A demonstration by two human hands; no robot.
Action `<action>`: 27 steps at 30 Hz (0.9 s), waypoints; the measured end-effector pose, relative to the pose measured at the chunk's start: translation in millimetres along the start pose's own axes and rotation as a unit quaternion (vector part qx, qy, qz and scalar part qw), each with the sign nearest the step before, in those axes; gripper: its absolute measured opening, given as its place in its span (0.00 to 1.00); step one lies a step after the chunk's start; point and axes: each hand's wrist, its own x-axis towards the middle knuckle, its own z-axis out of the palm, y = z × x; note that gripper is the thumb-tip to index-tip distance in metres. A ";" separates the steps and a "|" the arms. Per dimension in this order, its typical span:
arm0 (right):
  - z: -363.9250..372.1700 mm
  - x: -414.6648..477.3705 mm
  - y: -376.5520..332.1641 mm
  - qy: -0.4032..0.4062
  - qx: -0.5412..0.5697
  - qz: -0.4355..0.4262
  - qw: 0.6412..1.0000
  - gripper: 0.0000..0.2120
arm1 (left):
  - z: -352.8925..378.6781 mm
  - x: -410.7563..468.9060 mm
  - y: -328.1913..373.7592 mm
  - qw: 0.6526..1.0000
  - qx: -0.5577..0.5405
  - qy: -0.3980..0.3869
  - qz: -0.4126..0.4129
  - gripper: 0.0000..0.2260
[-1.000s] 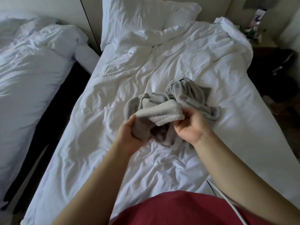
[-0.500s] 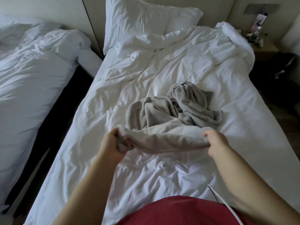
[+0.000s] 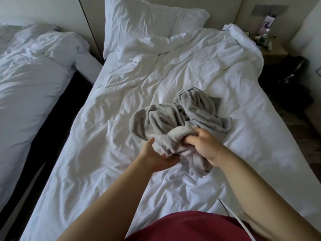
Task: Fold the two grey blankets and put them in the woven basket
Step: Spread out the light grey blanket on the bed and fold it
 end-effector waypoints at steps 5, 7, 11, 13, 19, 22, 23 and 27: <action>-62.7 -42.5 -4.5 -0.222 -0.042 0.070 0.972 0.08 | 1.4 26.7 22.6 0.987 -0.160 -0.001 0.013 0.24; -97.3 -52.1 12.1 -0.065 -0.067 0.100 0.991 0.09 | -11.9 32.3 36.8 0.971 -0.239 0.007 -0.007 0.24; -173.4 -51.0 57.3 0.352 -0.004 0.218 0.910 0.07 | -41.0 29.6 61.8 0.938 -0.334 -0.010 0.093 0.26; -197.5 -53.4 73.2 0.472 -0.018 0.281 0.835 0.08 | -46.1 22.4 74.1 0.930 -0.333 -0.021 0.152 0.24; -117.0 -31.9 50.6 0.443 -0.087 0.038 0.891 0.13 | 16.0 -15.2 55.2 0.986 -0.028 -0.074 0.145 0.13; -40.1 -5.9 43.5 0.093 -0.243 0.003 0.966 0.37 | 41.3 -25.6 16.4 0.983 0.115 -0.139 0.033 0.14; -17.9 1.6 48.8 0.020 -0.325 -0.011 0.945 0.36 | 43.9 -24.8 6.8 0.979 0.149 -0.139 0.003 0.14; 12.6 10.7 66.5 -0.037 -0.273 0.035 0.961 0.05 | 26.8 -11.6 1.0 0.994 0.069 -0.073 0.030 0.16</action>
